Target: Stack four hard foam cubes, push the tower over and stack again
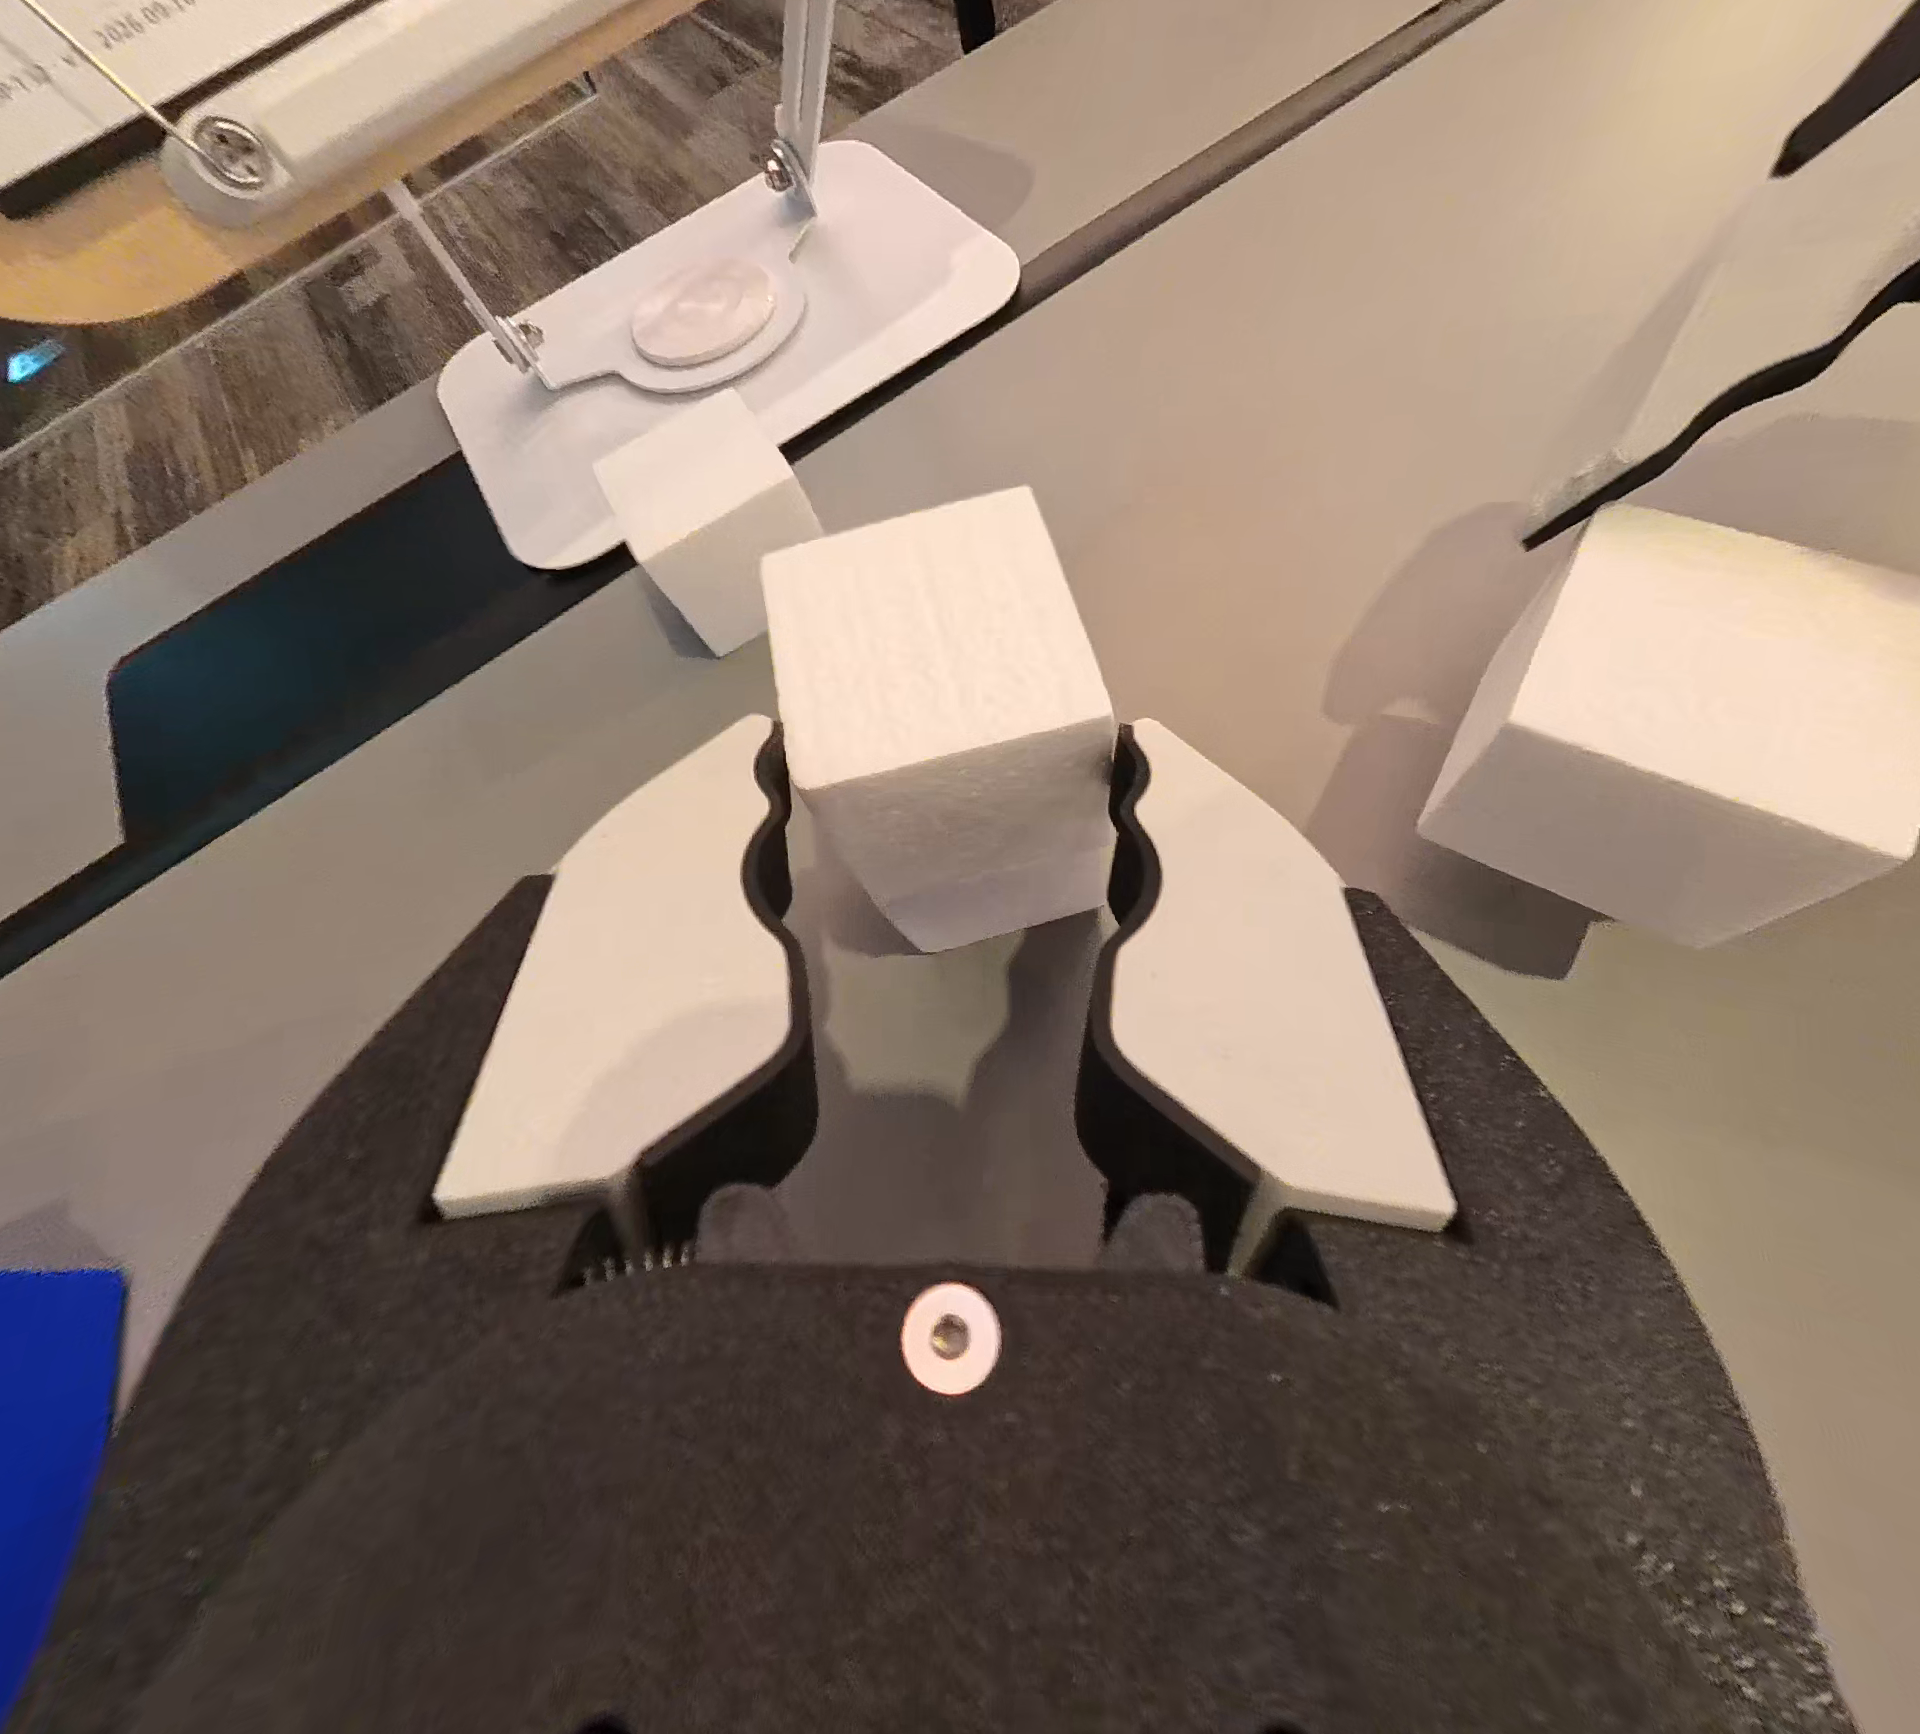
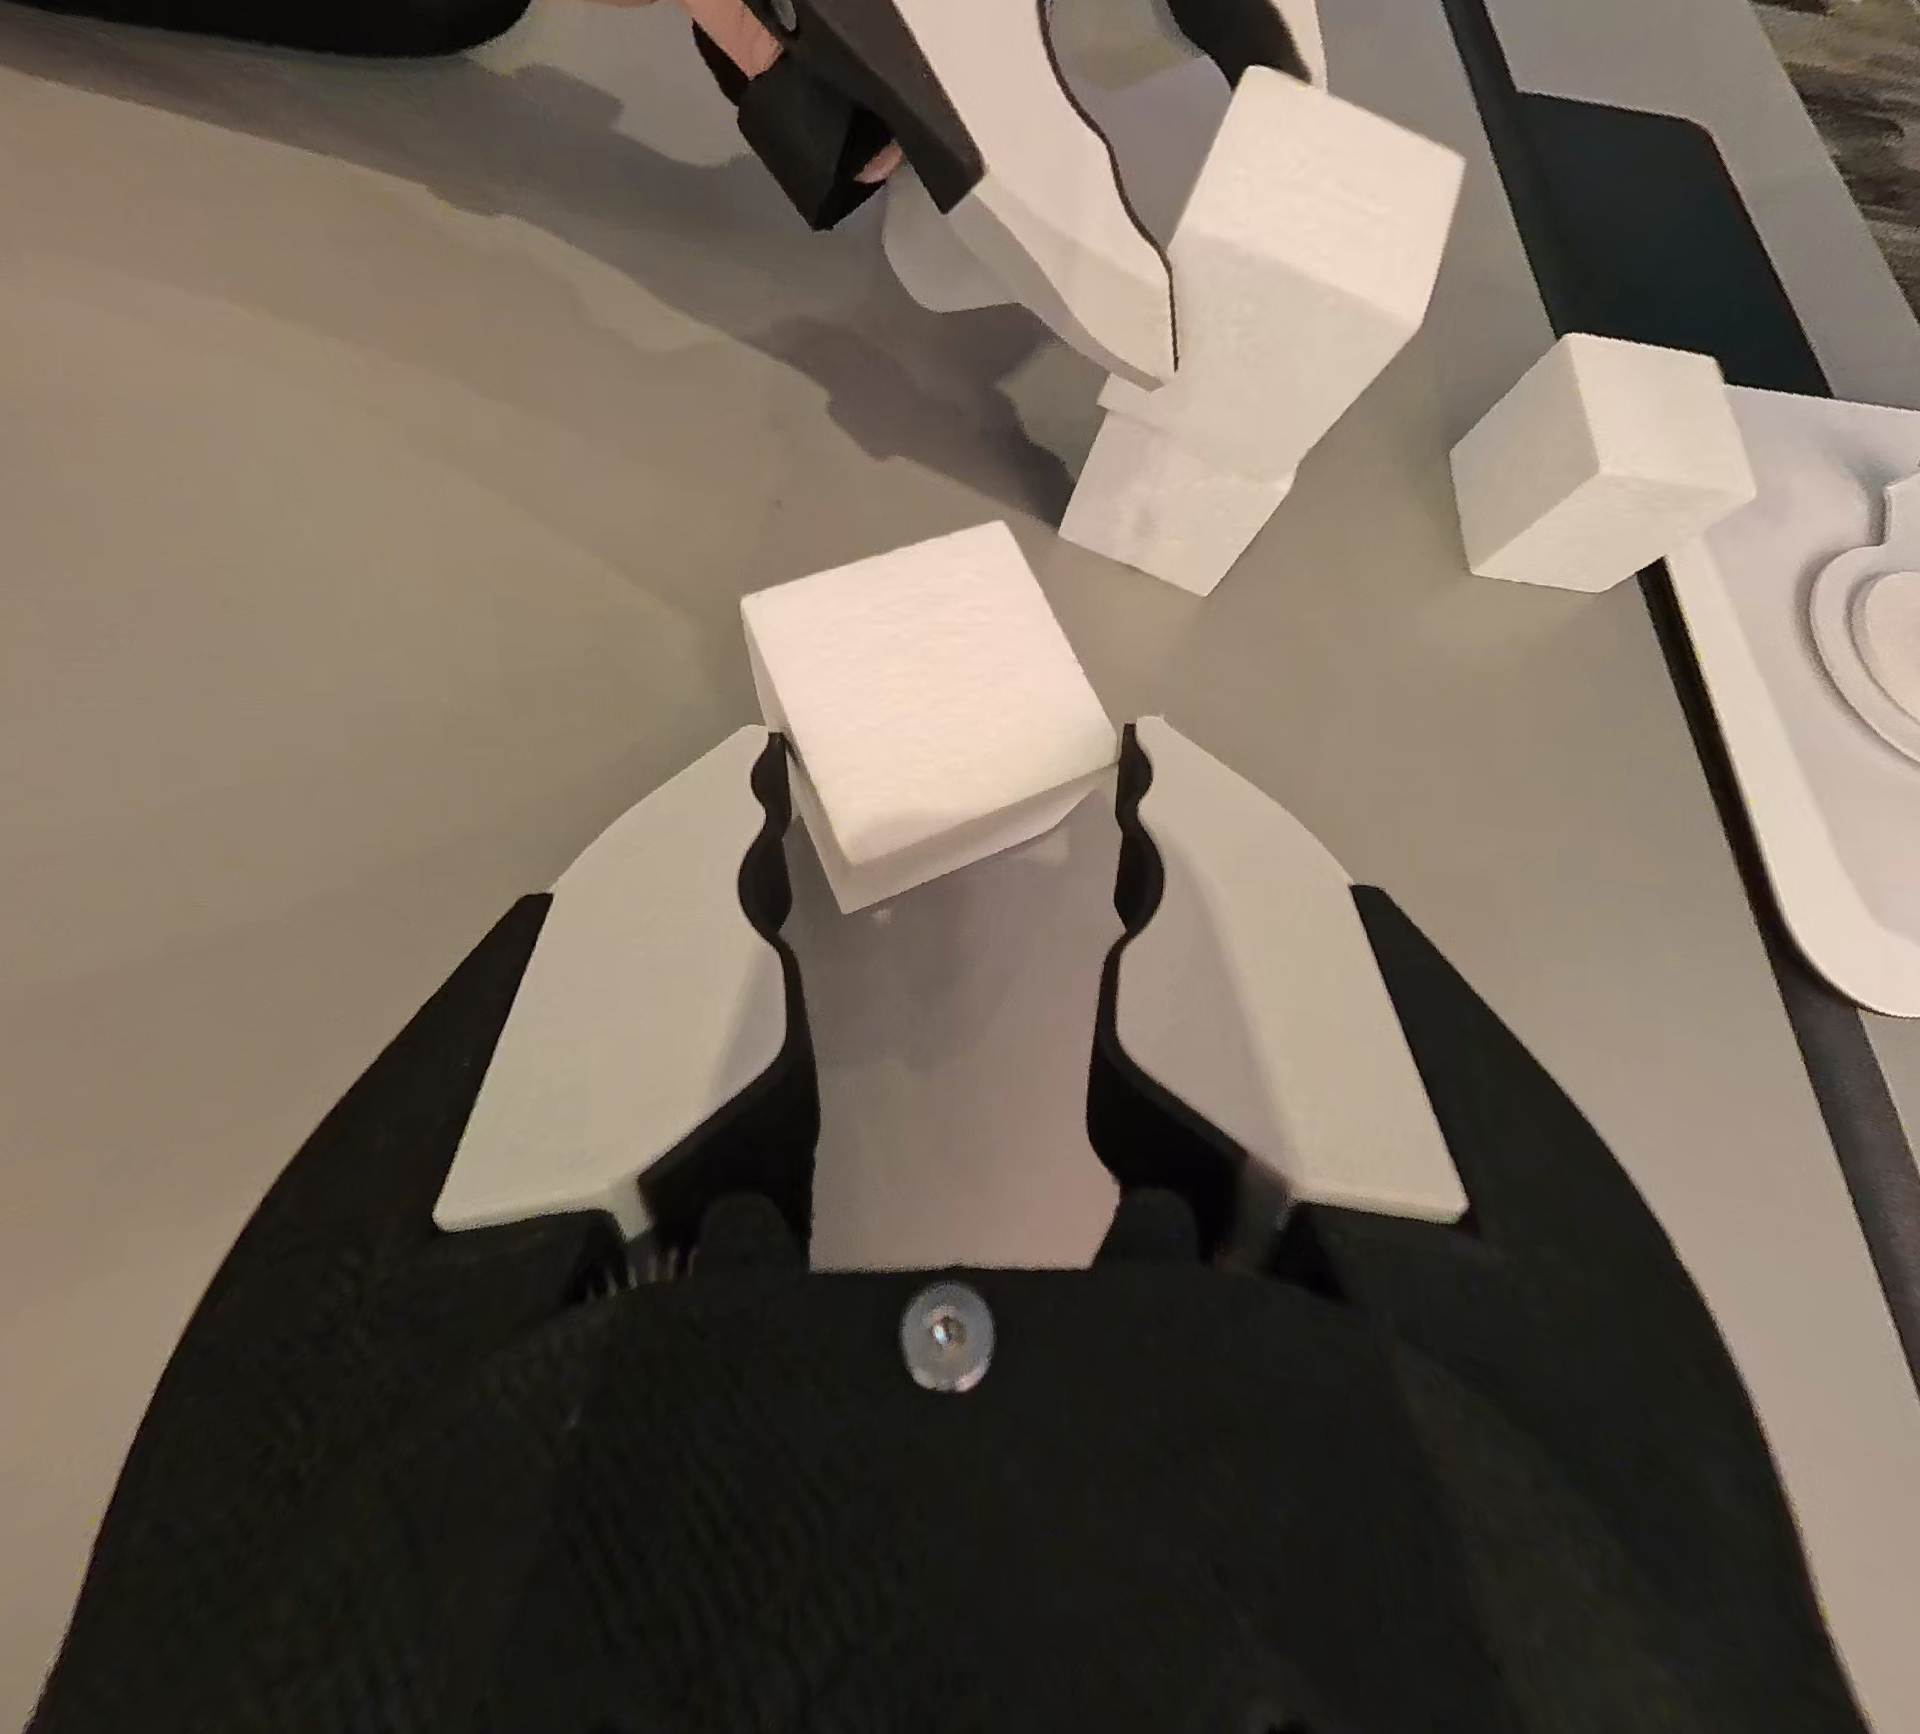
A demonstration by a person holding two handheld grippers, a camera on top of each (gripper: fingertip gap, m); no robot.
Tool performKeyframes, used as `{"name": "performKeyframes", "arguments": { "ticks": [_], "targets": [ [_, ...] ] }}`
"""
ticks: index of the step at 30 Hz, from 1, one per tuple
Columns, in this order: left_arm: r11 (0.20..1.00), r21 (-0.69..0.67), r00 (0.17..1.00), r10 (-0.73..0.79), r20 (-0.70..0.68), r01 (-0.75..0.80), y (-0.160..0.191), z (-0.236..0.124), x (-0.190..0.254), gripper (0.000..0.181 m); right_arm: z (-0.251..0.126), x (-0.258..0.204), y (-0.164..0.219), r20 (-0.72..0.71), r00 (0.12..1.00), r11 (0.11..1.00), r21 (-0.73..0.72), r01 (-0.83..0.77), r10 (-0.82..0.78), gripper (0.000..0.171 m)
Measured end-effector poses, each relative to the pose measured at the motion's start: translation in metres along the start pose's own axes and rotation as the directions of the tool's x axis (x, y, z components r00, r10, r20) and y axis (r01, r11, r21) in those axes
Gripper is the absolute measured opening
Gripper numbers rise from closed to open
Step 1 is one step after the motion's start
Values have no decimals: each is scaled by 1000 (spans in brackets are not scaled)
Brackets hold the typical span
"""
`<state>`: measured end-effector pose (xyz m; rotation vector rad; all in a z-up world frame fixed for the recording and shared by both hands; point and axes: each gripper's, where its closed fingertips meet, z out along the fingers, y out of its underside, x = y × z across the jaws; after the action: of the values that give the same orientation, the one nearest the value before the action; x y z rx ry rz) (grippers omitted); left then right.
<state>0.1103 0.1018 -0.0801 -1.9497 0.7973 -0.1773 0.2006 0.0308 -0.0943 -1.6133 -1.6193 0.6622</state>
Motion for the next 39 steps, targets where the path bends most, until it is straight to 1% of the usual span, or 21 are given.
{"name": "performKeyframes", "arguments": {
  "ticks": [4, 9, 13, 18, 19, 21, 22, 25, 27, 28, 30, 32, 33, 34, 35, 37, 39],
  "targets": [
    [999, 16, 999, 29, 16, -29, 1, 1, 0, 60, 4, -5, 6, 21, 1000, 999, -32, 15, -14, 62],
    [999, 43, 1000, 10, 30, -11, 0, 0, -6, 60, 6, -7, 6, 32, 999, 999, -35, 15, -13, 62],
    [999, 42, 1000, -1, -6, 1, 2, 1, -3, 60, 7, -7, 8, 35, 999, 999, -42, 13, -12, 62],
    [998, 53, 1000, 24, 5, -25, 2, 2, -4, 61, 9, -7, 14, 44, 999, 998, -58, 3, 0, 62],
    [998, 46, 999, 35, 11, -36, 3, 3, -4, 63, 9, -7, 14, 46, 999, 998, -60, 1, 2, 62],
    [999, 23, 999, 47, 20, -47, 8, 5, -5, 80, 9, -8, 15, 49, 999, 998, -62, 2, 1, 62],
    [999, 22, 999, 43, 19, -44, 9, 5, -4, 86, 8, -8, 14, 48, 999, 998, -60, 4, -1, 62],
    [999, 52, 1000, 14, 5, -14, 11, -3, -1, 92, 6, -7, 10, 43, 999, 999, -37, -5, 6, 62],
    [997, 69, 999, -34, 0, 34, 15, -13, 0, 94, 3, -2, 5, 15, 999, 999, -25, -29, 29, 62],
    [995, 69, 997, -71, 5, 70, 19, -18, -1, 97, 0, 2, 1, -4, 999, 999, -20, -49, 49, 62],
    [979, 64, 980, -195, 21, 194, 30, -29, 0, 90, -7, 11, -9, -56, 993, 995, -3, -103, 103, 62],
    [942, 89, 946, -323, -36, 325, 32, -36, 11, 90, -16, 21, -27, -122, 977, 985, 35, -170, 173, 61],
    [927, 94, 932, -359, -56, 362, 33, -38, 15, 89, -21, 24, -39, -156, 964, 976, 69, -206, 214, 61],
    [924, 98, 929, -367, -52, 371, 34, -39, 15, 89, -26, 29, -52, -202, 945, 965, 110, -239, 257, 61],
    [933, 96, 938, -347, -13, 347, 38, -39, 10, 90, -30, 34, -63, -253, 921, 952, 152, -266, 298, 61],
    [957, 90, 951, -284, 123, 275, 49, -41, -8, 93, -35, 43, -88, -330, 874, 928, 230, -293, 357, 61],
    [967, 102, 948, -251, 196, 234, 54, -44, -20, 93, -33, 55, -110, -389, 835, 914, 276, -299, 391, 61]
  ]
}}
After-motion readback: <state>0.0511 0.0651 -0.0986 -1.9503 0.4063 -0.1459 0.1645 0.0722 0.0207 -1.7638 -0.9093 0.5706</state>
